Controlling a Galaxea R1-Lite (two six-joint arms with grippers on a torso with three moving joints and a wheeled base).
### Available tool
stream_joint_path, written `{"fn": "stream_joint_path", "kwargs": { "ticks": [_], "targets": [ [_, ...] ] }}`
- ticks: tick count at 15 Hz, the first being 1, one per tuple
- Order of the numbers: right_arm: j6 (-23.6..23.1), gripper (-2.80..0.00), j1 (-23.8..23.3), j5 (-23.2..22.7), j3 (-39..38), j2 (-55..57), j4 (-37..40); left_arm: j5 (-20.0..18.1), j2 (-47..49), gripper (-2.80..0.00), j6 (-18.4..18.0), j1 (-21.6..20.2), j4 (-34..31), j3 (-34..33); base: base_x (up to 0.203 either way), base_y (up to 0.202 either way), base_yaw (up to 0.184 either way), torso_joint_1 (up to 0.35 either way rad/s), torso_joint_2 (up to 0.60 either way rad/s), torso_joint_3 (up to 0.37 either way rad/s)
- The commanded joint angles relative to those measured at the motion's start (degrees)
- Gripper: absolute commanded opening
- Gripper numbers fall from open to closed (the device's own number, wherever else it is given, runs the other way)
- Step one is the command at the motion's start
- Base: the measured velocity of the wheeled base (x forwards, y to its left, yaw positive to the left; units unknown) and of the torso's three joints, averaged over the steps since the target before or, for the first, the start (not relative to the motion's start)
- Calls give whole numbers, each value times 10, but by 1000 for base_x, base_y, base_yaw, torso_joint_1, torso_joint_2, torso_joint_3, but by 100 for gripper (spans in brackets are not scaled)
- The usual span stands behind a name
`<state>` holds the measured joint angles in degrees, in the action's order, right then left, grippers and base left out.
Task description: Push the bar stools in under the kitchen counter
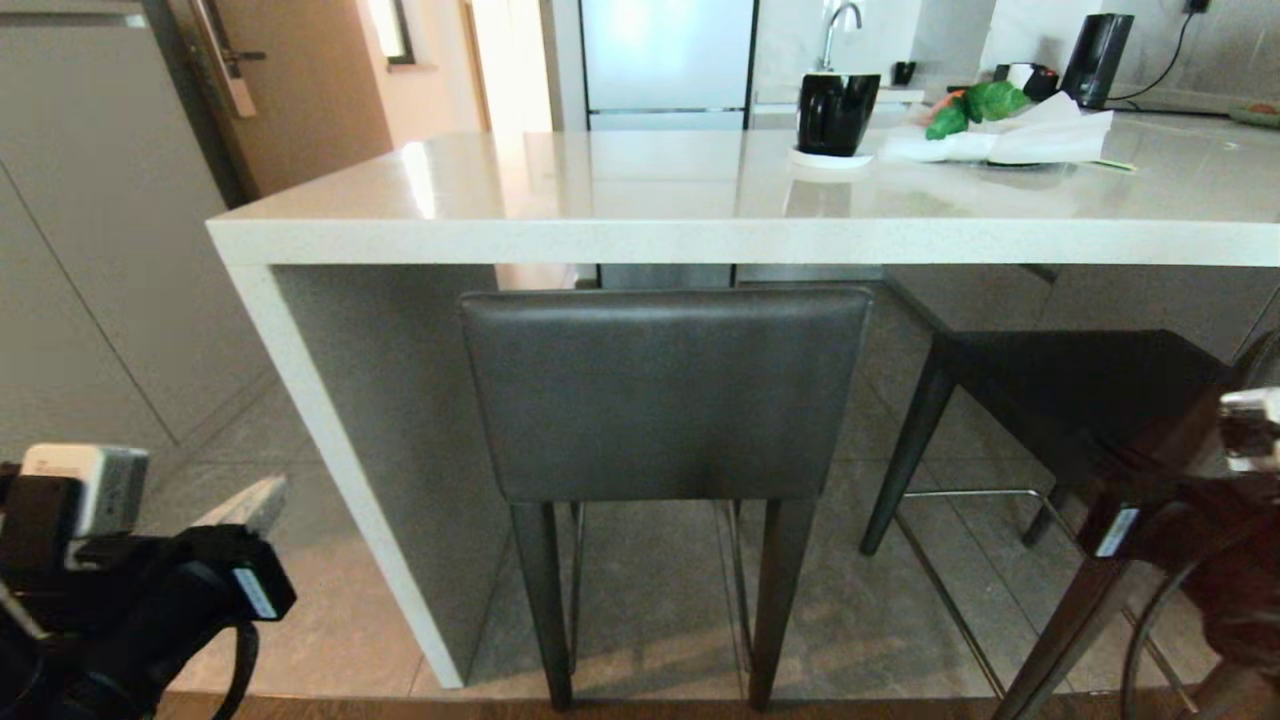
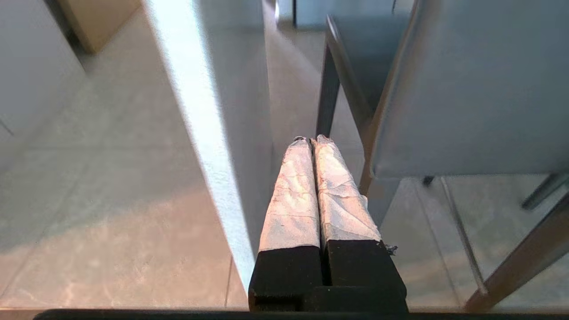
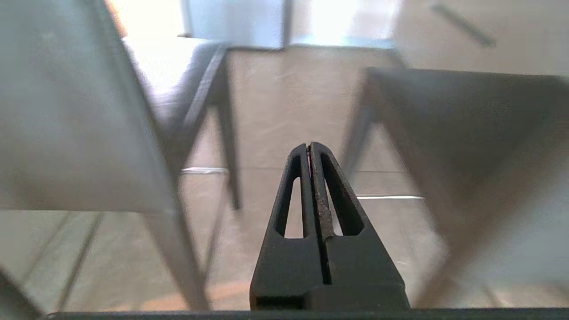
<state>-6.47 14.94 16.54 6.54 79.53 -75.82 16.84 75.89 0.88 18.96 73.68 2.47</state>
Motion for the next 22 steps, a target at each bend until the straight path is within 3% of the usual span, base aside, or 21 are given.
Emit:
{"fn": "stream_joint_path", "kwargs": {
  "ticks": [1, 4, 7, 9, 10, 11, 14, 15, 17, 19, 21, 22],
  "targets": [
    [-16, -280, -35, 0, -44, -138, 8, 4, -165, -280, -9, -9, -43, -16, 0, 0, 0, 0, 0, 0],
    [-54, -280, -62, -2, -41, -314, 113, 5, -310, -280, -27, -62, -142, -19, 0, 0, 0, 0, 0, 0],
    [-65, -280, -74, -5, 38, -516, 381, -12, -448, -280, -34, -113, -266, -3, 0, 0, 0, 0, 0, 0],
    [-55, -280, -80, 5, 106, -613, 587, -38, -549, -280, -36, -129, -418, 51, 0, 0, 0, 0, 0, 0],
    [-49, -280, -83, 23, 146, -636, 633, -41, -583, -280, -36, -135, -516, 89, 0, 0, 0, 0, 0, 0],
    [-45, -280, -86, 40, 176, -639, 638, -37, -596, -280, -37, -138, -560, 120, 0, 0, 0, 0, 0, 0],
    [-81, -280, -102, 49, 232, -634, 658, -23, -597, -280, -47, -145, -581, 211, 0, 0, 0, 0, 0, 0],
    [-84, -280, -132, 40, 244, -634, 671, -20, -597, -280, -53, -149, -600, 224, 0, 0, 0, 0, 0, 0],
    [-87, -280, -181, -15, 256, -634, 685, -30, -601, -280, -60, -203, -618, 227, 0, 0, 0, 0, 0, 0],
    [-71, -280, -184, -27, 249, -636, 688, -97, -611, -280, -60, -221, -620, 192, 0, 0, 0, 0, 0, 0],
    [-27, -280, -181, -49, 247, -640, 686, -125, -646, -280, -50, -201, -615, 168, 0, 0, 0, 0, 0, 0],
    [-10, -280, -160, -70, 250, -645, 693, -156, -667, -280, -39, -191, -635, 158, 0, 0, 0, 0, 0, 0]
  ]
}}
